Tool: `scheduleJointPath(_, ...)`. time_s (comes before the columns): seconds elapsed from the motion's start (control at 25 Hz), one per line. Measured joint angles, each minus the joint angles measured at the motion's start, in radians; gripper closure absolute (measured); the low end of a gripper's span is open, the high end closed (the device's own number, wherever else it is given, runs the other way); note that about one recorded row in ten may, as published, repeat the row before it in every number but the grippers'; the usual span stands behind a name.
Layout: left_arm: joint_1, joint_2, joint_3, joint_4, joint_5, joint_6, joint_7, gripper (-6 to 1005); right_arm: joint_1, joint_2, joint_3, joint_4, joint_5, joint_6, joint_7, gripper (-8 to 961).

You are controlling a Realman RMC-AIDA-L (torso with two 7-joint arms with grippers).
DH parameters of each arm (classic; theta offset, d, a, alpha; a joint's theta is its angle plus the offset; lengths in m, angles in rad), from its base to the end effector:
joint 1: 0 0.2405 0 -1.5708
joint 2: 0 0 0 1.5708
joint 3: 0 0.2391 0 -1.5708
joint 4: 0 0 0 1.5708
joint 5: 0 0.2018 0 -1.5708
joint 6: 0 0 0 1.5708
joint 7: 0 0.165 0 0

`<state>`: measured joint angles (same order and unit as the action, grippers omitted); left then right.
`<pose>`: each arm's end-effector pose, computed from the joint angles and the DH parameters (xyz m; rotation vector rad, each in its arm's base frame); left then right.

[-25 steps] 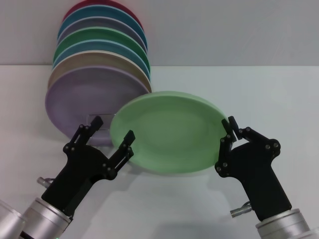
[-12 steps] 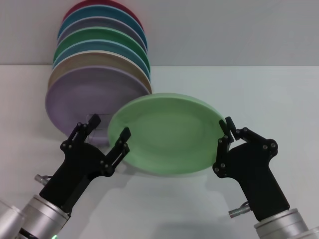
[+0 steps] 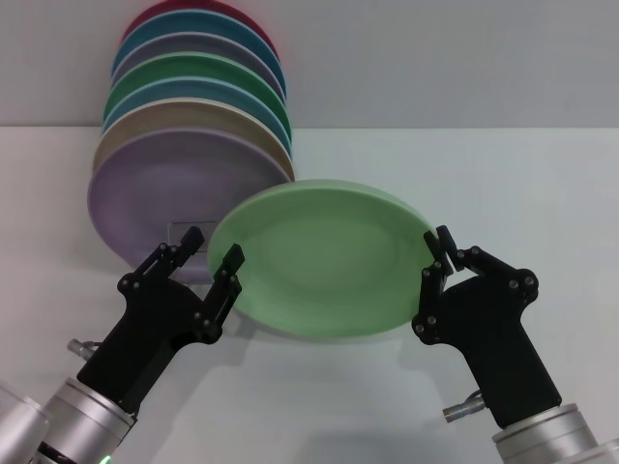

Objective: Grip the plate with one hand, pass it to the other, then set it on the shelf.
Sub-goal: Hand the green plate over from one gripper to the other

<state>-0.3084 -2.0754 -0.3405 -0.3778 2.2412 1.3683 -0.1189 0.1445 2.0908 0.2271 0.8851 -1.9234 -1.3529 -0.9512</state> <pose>-0.2375 0.2641 -0.0743 -1.9419 -0.4295 -0.9964 0.1810 0.2250 -0.0873 -1.6819 0.0610 0.5640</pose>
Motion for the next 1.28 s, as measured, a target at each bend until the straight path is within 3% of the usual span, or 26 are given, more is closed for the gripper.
scheduleJointPath(0.12, -0.001, 0.0, 0.0, 0.001, 0.0, -0.001, -0.001, 506, 0.0, 0.0, 0.0, 0.0, 0.0, 0.0, 0.0, 910)
scheduleJointPath(0.32, -0.003, 0.0, 0.0, 0.001, 0.0, -0.004, 0.002, 510, 0.001, 0.0, -0.002, 0.0, 0.0, 0.004, 0.0, 909)
scheduleJointPath(0.76, -0.003, 0.0, 0.0, 0.0, 0.0, -0.004, 0.002, 722, 0.003, 0.0, -0.001, 0.0, 0.0, 0.009, 0.0, 907)
scheduleJointPath(1.28, 0.002, 0.0, 0.0, 0.0, 0.0, -0.003, 0.005, 809, 0.003, 0.0, -0.001, 0.0, 0.0, 0.01, 0.0, 905)
